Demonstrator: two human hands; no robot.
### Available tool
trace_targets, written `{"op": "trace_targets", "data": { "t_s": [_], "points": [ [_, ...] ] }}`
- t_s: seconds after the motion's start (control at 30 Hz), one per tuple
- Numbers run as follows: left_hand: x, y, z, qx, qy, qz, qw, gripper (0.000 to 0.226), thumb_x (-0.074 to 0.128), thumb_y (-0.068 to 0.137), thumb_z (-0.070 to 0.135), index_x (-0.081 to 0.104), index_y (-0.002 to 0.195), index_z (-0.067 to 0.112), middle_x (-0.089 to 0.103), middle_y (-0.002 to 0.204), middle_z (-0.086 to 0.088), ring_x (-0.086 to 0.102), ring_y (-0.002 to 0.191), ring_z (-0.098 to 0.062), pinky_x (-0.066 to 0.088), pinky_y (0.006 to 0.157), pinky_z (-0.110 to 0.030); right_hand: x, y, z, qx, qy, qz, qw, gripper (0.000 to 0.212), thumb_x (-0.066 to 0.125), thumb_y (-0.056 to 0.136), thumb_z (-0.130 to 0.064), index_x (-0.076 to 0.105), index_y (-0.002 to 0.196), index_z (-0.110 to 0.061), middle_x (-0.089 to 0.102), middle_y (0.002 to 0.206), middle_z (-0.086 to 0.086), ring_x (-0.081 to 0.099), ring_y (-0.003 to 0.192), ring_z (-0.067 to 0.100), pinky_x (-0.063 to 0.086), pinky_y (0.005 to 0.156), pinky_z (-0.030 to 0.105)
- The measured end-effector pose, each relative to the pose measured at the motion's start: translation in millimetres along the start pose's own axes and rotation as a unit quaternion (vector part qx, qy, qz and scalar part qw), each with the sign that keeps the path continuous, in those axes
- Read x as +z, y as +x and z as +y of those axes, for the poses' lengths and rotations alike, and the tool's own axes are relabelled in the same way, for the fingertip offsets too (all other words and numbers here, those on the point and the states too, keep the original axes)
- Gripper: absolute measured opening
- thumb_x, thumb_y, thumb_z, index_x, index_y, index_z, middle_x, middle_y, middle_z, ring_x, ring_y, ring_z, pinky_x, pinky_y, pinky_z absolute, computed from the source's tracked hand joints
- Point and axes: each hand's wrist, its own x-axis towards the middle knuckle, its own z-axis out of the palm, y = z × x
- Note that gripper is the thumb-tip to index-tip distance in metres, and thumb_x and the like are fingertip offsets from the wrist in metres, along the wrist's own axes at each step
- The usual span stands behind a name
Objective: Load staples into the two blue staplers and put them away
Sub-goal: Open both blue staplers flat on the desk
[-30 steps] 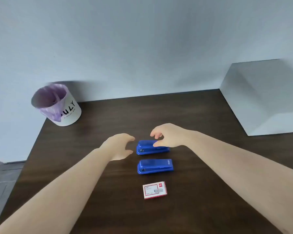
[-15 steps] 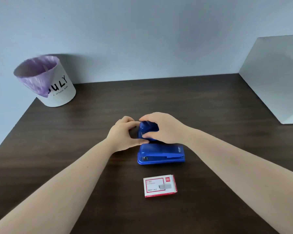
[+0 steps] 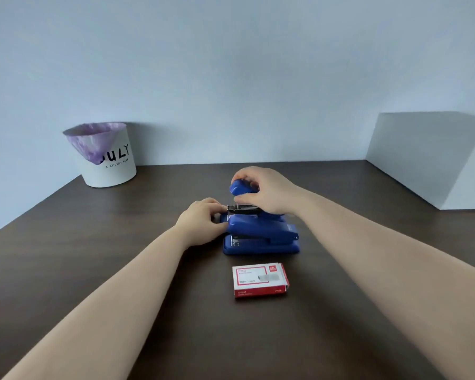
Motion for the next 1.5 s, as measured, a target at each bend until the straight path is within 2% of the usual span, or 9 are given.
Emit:
{"op": "trace_targets", "data": {
  "t_s": [0.17, 0.27, 0.53, 0.77, 0.93, 1.03, 1.2, 1.4, 1.5],
  "points": [
    [-0.2, -1.8, 0.6, -0.01, 0.001, -0.01, 1.0, 0.047, 0.054, 0.064, 0.045, 0.069, 0.105, 0.027, 0.051, 0.101, 0.013, 0.053, 0.108, -0.023, 0.046, 0.097, -0.044, -8.7, -4.1, 8.6, 0.002, 0.068, 0.03, 0.997, 0.025, 0.067, 0.083, -0.015, 0.058, 0.107, -0.02, 0.065, 0.103, 0.0, 0.061, 0.096, 0.019, 0.049, 0.089, 0.031],
    [0.2, 2.0, -2.5, -0.011, -0.002, -0.009, 1.0, 0.041, 0.06, 0.07, 0.039, 0.068, 0.107, 0.025, 0.05, 0.102, 0.012, 0.051, 0.108, -0.022, 0.045, 0.098, -0.043, -22.3, -11.3, 17.7, 0.005, 0.157, 0.075, 0.985, 0.035, 0.063, 0.087, -0.012, 0.056, 0.119, -0.025, 0.062, 0.098, -0.008, 0.061, 0.092, 0.01, 0.047, 0.091, 0.024],
    [3.6, 4.3, -4.3, 0.002, -0.023, 0.007, 1.0, 0.028, 0.069, 0.076, 0.027, 0.07, 0.104, 0.021, 0.053, 0.101, 0.007, 0.054, 0.091, -0.017, 0.048, 0.093, -0.036, -52.4, -59.1, 72.4, 0.094, 0.364, 0.154, 0.914, 0.017, 0.057, 0.089, -0.001, 0.054, 0.096, -0.016, 0.055, 0.106, 0.015, 0.06, 0.102, 0.024, 0.054, 0.09, 0.046],
    [2.2, -0.4, -4.1, -0.01, -0.048, 0.004, 0.999, 0.027, 0.071, 0.075, 0.025, 0.07, 0.101, 0.02, 0.058, 0.105, 0.001, 0.058, 0.095, -0.019, 0.047, 0.098, -0.039, -46.1, -81.6, 97.6, 0.143, 0.133, 0.12, 0.973, 0.011, 0.07, 0.083, -0.016, 0.069, 0.093, -0.02, 0.067, 0.091, -0.006, 0.06, 0.086, 0.011, 0.047, 0.079, 0.02],
    [-0.5, -6.8, 1.0, -0.013, -0.074, 0.005, 0.997, 0.041, 0.07, 0.072, 0.032, 0.065, 0.113, 0.029, 0.059, 0.104, 0.006, 0.058, 0.1, -0.017, 0.046, 0.098, -0.036, -44.9, -82.1, 98.2, 0.133, 0.095, 0.12, 0.979, 0.018, 0.074, 0.078, -0.02, 0.068, 0.095, -0.021, 0.067, 0.091, -0.009, 0.06, 0.088, 0.013, 0.046, 0.077, 0.018],
    [-0.9, -13.0, 3.3, 0.002, -0.098, 0.039, 0.994, 0.056, 0.071, 0.077, 0.023, 0.052, 0.129, 0.031, 0.058, 0.108, 0.007, 0.056, 0.102, -0.013, 0.044, 0.095, -0.029, -43.1, -80.3, 99.1, 0.136, 0.055, 0.102, 0.984, 0.029, 0.077, 0.075, -0.025, 0.064, 0.101, -0.026, 0.067, 0.103, -0.009, 0.06, 0.102, 0.015, 0.045, 0.093, 0.029],
    [-7.1, -32.1, 7.5, 0.002, -0.2, 0.155, 0.967, 0.013, 0.068, 0.082, 0.029, 0.069, 0.089, 0.018, 0.061, 0.081, -0.002, 0.051, 0.072, -0.014, 0.041, 0.067, -0.022, -42.3, -77.5, 67.3, 0.049, -0.075, 0.143, 0.986, 0.032, 0.067, 0.079, -0.043, 0.064, 0.108, -0.03, 0.06, 0.103, -0.013, 0.047, 0.105, 0.007, 0.037, 0.089, 0.02],
    [-16.9, -49.1, 13.1, 0.005, -0.19, 0.001, 0.982, 0.038, 0.056, 0.065, 0.066, 0.072, 0.056, 0.033, 0.051, 0.057, 0.0, 0.039, 0.058, -0.012, 0.034, 0.059, -0.027, 1.4, -77.9, 6.1, -0.061, -0.104, 0.053, 0.991, 0.045, 0.062, 0.083, -0.047, 0.06, 0.122, -0.024, 0.065, 0.112, -0.007, 0.051, 0.102, 0.009, 0.041, 0.091, 0.025],
    [-19.5, -48.0, 6.7, 0.037, -0.155, -0.079, 0.984, 0.051, 0.064, 0.044, 0.081, 0.074, 0.078, 0.044, 0.067, 0.076, 0.003, 0.05, 0.063, -0.005, 0.043, 0.068, -0.025, 10.9, -75.6, 2.2, -0.057, -0.134, 0.032, 0.989, 0.052, 0.064, 0.083, -0.045, 0.054, 0.129, -0.023, 0.065, 0.115, -0.006, 0.048, 0.104, 0.013, 0.042, 0.093, 0.029]
  ]
}}
